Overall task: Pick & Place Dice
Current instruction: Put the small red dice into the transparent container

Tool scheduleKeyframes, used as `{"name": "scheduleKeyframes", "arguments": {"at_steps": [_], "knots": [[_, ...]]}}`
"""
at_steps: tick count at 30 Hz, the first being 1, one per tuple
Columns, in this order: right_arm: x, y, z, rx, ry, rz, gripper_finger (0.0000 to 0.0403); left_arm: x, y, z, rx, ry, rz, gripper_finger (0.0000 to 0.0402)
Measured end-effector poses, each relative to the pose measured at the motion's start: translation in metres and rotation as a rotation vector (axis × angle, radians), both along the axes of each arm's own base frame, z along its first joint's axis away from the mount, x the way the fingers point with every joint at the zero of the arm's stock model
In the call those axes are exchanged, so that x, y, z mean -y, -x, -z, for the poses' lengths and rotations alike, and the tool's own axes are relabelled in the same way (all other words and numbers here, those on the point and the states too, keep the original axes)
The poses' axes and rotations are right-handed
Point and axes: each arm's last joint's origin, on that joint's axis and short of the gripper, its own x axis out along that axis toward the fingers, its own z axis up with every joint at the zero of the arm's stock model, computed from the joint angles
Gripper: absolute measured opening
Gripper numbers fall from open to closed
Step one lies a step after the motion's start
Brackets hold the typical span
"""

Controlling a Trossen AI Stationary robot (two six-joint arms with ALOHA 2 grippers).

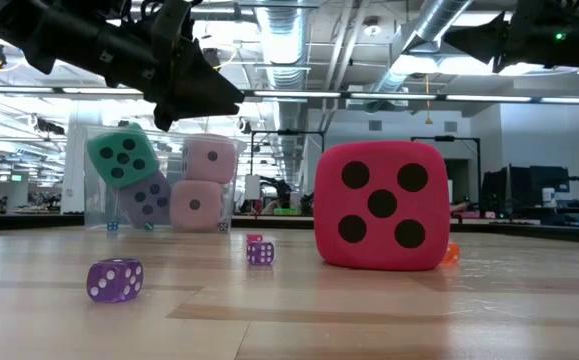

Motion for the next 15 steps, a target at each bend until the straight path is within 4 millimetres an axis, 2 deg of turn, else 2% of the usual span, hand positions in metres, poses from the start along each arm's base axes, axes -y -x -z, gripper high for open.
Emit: {"name": "scheduleKeyframes", "arguments": {"at_steps": [8,15], "knots": [[0.000,-0.001,0.004,-0.035,-0.015,-0.003,0.0000,-0.002,-0.001,-0.002,0.018,0.003,-0.009,0.0116],[0.000,-0.001,0.005,0.018,-0.175,-0.051,0.0000,-0.012,-0.002,-0.003,0.021,-0.020,-0.045,0.0117]]}}
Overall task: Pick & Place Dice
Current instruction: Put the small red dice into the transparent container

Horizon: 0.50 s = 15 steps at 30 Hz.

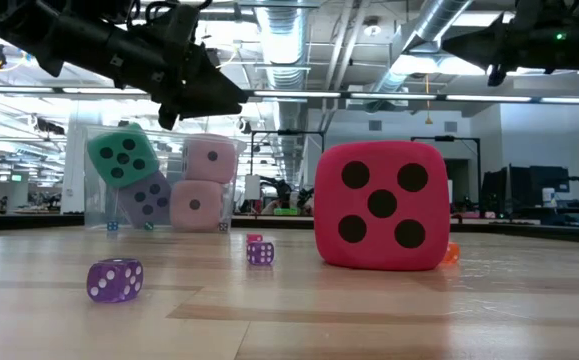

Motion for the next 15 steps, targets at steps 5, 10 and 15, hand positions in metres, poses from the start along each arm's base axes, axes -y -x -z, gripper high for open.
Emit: {"name": "scheduleKeyframes", "arguments": {"at_steps": [5,10,15], "knots": [[0.0000,0.0001,-0.0003,0.011,-0.020,-0.006,0.0000,-0.0015,-0.0001,0.0001,-0.001,-0.002,-0.006,0.0117],[0.0000,-0.0001,0.0002,0.006,-0.022,-0.006,0.0000,-0.0014,-0.0007,-0.0028,0.030,0.002,-0.005,0.0117],[0.0000,0.0000,0.0000,0.008,-0.023,-0.006,0.0000,-0.0014,-0.0009,-0.0034,0.036,0.003,-0.005,0.0117]]}}
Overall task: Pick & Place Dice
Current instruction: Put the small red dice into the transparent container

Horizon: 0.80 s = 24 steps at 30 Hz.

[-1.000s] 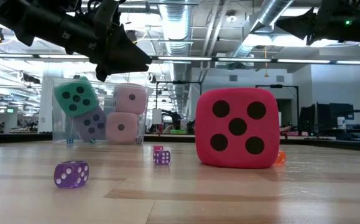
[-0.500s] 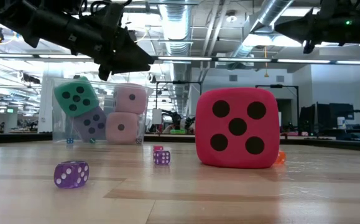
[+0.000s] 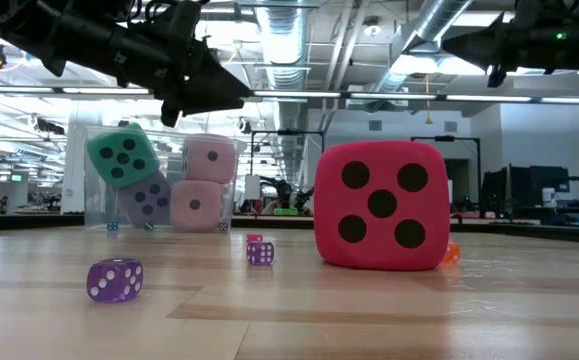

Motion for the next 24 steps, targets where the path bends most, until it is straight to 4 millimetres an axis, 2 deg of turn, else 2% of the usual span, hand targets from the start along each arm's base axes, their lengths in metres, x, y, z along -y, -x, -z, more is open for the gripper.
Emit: {"name": "scheduleKeyframes", "arguments": {"at_steps": [5,10,14,18,24], "knots": [[-0.001,-0.001,0.002,0.021,-0.102,-0.060,0.0000,0.001,0.000,0.001,0.003,0.031,0.011,0.0117],[-0.008,0.000,-0.006,0.071,-0.023,-0.268,0.0000,0.009,0.000,0.000,0.024,0.076,0.084,0.0117],[-0.010,0.001,-0.010,0.097,0.013,-0.333,0.0000,0.020,0.001,-0.002,0.035,0.064,0.135,0.0117],[-0.010,0.001,-0.011,0.104,0.020,-0.331,0.0000,0.034,-0.003,-0.017,0.131,0.124,0.175,0.0117],[-0.010,0.002,-0.012,0.123,0.029,-0.331,0.0000,0.058,-0.010,-0.045,0.175,-0.004,0.273,0.0117]]}}
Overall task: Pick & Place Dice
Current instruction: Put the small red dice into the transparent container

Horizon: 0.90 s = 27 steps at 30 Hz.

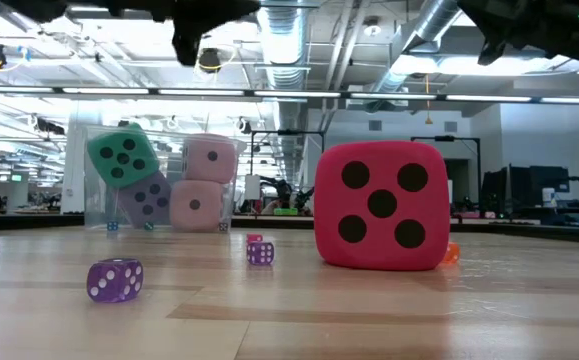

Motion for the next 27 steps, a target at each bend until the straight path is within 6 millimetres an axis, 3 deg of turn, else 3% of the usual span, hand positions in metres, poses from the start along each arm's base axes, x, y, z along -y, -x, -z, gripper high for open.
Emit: {"name": "scheduleKeyframes", "arguments": {"at_steps": [9,15,18,24,27], "knots": [[0.000,0.000,0.000,0.000,-0.001,0.000,0.0000,0.030,-0.032,0.004,-0.077,-0.156,0.018,0.0117],[0.000,0.000,0.000,-0.003,-0.003,0.000,0.0000,0.019,-0.051,0.013,-0.389,-0.198,-0.111,0.0117],[0.000,0.000,0.000,-0.003,-0.003,0.000,0.0000,0.010,-0.051,0.016,-0.543,-0.225,-0.140,0.0117],[0.000,0.000,0.000,-0.003,-0.003,0.000,0.0000,0.004,-0.051,0.020,-0.634,-0.198,-0.039,0.0117],[0.000,0.000,0.000,-0.003,-0.003,0.000,0.0000,0.008,-0.054,0.032,-0.683,-0.202,0.000,0.0117]]}}
